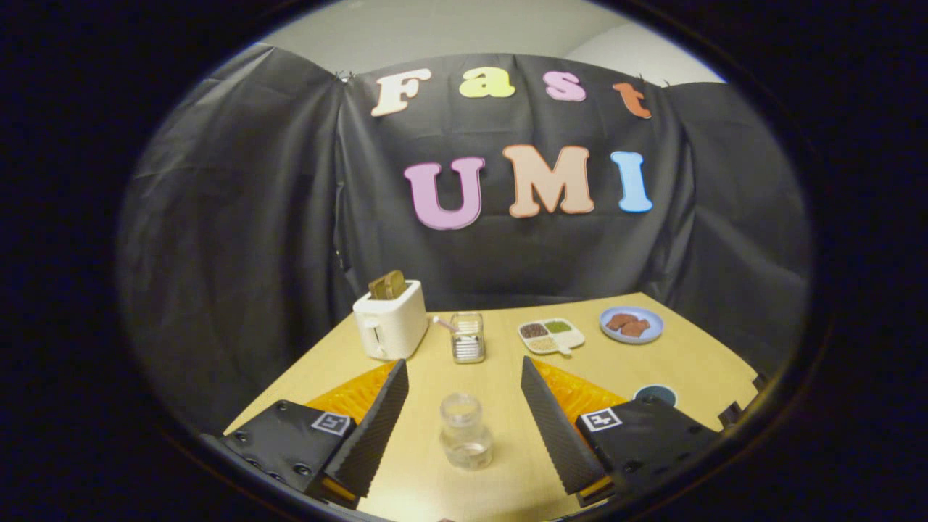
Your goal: Take the bottle from table, then pour the juice into the cup, finally place the bottle on the coaster
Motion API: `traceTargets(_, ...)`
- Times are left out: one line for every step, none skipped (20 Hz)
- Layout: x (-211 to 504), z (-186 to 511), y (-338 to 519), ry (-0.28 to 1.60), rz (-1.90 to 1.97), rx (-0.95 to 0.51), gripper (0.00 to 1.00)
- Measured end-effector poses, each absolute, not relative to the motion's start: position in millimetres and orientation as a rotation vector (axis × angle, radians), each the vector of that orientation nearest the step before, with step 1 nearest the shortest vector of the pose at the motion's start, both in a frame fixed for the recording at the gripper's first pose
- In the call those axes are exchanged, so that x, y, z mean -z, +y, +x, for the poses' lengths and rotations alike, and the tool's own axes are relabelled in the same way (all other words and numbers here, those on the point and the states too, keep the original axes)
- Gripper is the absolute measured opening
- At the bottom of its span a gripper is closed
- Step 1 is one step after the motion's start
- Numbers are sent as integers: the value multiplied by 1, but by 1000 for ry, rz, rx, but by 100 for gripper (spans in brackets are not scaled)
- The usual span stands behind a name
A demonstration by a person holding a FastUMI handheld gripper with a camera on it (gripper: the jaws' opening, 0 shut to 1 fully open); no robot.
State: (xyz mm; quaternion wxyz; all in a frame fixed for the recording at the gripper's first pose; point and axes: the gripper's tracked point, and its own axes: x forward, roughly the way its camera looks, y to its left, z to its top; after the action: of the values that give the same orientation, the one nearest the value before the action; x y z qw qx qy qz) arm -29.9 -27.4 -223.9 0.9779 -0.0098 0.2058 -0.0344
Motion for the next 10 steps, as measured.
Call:
traceTargets(237,-31,-28,440,-23,70,98)
traceTargets(249,-33,-28,464,-26,71,98)
traceTargets(258,-34,-28,480,-30,75,98)
traceTargets(267,-35,-28,498,-31,76,98)
traceTargets(277,-36,-29,518,-30,79,98)
traceTargets(287,-37,-29,535,-28,79,98)
traceTargets(296,-38,-29,552,-28,82,98)
traceTargets(305,-38,-30,571,-29,85,98)
traceTargets(315,-39,-31,592,-32,87,98)
traceTargets(323,-40,-33,609,-35,89,99)
